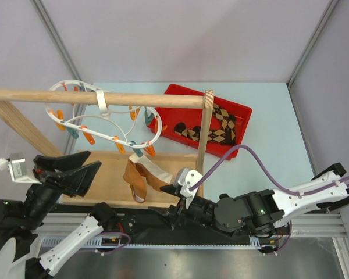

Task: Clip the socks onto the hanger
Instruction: Open the clamp at the hanger.

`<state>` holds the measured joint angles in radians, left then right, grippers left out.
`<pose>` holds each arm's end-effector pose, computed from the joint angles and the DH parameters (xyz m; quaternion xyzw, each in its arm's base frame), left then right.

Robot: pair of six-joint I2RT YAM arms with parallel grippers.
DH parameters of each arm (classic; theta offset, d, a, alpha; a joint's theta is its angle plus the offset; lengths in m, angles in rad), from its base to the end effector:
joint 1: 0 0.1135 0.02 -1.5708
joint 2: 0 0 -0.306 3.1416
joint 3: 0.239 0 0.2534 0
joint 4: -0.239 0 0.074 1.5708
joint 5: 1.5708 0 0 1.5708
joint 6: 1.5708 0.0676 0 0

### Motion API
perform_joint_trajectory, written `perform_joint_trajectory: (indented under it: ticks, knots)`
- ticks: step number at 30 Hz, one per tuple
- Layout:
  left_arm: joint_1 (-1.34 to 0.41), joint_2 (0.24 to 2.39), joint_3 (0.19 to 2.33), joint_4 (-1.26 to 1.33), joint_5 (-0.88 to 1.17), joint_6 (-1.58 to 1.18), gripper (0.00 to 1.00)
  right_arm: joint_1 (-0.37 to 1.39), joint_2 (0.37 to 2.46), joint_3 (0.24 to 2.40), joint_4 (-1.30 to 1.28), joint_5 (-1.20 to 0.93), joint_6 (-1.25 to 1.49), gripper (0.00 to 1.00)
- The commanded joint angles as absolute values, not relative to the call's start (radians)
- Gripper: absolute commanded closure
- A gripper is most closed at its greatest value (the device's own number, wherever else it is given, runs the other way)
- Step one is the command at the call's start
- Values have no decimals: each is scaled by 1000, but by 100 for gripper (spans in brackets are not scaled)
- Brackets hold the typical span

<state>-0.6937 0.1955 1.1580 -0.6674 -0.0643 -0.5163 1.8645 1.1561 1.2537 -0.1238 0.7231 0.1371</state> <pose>-0.0383 0.0375 0.4504 0.0270 0.5951 -0.4410 0.6713 -0.0326 0.2623 0.4740 -0.3490 0.6229 0.4128 0.5655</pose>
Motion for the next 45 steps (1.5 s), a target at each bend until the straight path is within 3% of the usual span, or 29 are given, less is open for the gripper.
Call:
perform_joint_trajectory:
  ticks: [1,7,34,45]
  knots:
    - [-698,302,1207,-713,-75,-375,19,1865,1149,1293,-86,710,141,34]
    - [-698,408,1259,-732,-41,-325,28,1914,1100,1264,-97,778,156,34]
    - [-698,537,1292,-693,-38,-327,40,2028,947,1147,-117,956,186,35]
    - [-696,531,1272,-644,-28,-316,58,2023,907,1132,-250,1020,310,35]
